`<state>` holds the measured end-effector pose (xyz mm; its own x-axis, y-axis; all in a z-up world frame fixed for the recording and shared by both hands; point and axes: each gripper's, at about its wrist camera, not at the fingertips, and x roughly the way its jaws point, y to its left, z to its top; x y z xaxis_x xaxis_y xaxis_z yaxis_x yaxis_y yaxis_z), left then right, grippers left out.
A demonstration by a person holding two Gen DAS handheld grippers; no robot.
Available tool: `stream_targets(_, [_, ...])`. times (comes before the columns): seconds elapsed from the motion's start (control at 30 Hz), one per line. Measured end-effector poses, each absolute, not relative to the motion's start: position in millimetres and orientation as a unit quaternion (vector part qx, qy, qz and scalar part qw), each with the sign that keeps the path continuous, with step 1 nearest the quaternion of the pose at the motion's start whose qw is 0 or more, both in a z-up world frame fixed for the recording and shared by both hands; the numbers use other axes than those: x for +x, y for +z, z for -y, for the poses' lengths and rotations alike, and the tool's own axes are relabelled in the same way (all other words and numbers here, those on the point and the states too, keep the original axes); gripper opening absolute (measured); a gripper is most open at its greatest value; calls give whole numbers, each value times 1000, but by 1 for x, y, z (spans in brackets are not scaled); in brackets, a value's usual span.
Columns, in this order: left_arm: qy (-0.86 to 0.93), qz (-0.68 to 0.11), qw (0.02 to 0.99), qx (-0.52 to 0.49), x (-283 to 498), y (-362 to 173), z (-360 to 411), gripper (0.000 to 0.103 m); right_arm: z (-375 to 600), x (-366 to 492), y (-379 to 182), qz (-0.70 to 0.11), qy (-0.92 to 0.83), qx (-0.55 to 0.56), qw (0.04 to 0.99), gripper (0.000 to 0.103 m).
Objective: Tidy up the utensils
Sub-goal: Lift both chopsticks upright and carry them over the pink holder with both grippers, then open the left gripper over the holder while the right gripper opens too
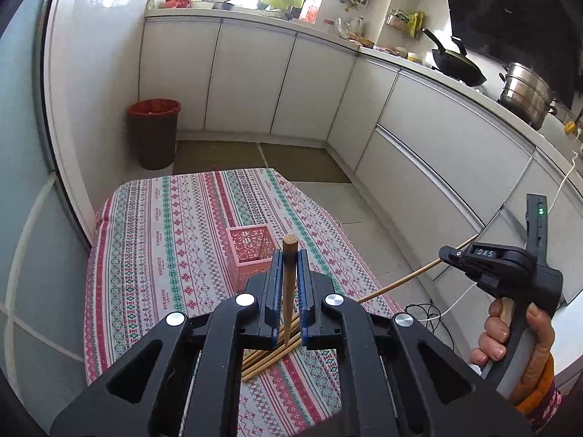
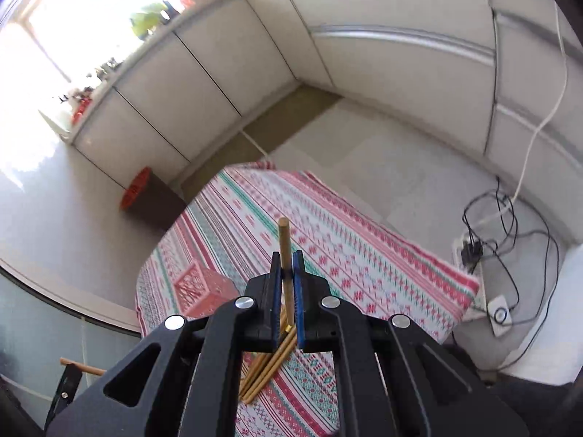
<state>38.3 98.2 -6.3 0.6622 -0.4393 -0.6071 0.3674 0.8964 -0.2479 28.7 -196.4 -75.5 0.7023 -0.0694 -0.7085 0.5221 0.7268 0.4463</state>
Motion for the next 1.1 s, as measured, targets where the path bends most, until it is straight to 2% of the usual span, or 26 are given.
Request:
stream_targets(0.27, [-205, -315, 923, -86, 64, 21, -100, 7, 191, 44, -8, -291, -130, 281, 905, 6])
stream_targets(0.5, [-168, -270, 942, -104, 97, 45, -100, 7, 161, 75, 27, -261, -59, 266, 926, 6])
stream_targets(0.8, [-126, -247, 956, -99, 141, 32, -91, 7, 122, 115, 14, -255, 0, 236, 938, 6])
stream_targets(1.0, [-122, -295, 942, -102, 168, -10, -90, 8, 112, 140, -4, -271, 0, 211, 939, 6])
stream_targets(1.03, [-125, -301, 940, -105, 169, -13, -91, 9, 110, 143, -6, -275, 0, 209, 939, 6])
stream_targets(1.1, [-122, -298, 940, -112, 166, -12, -97, 19, 108, 148, -11, -282, 1, 207, 937, 6])
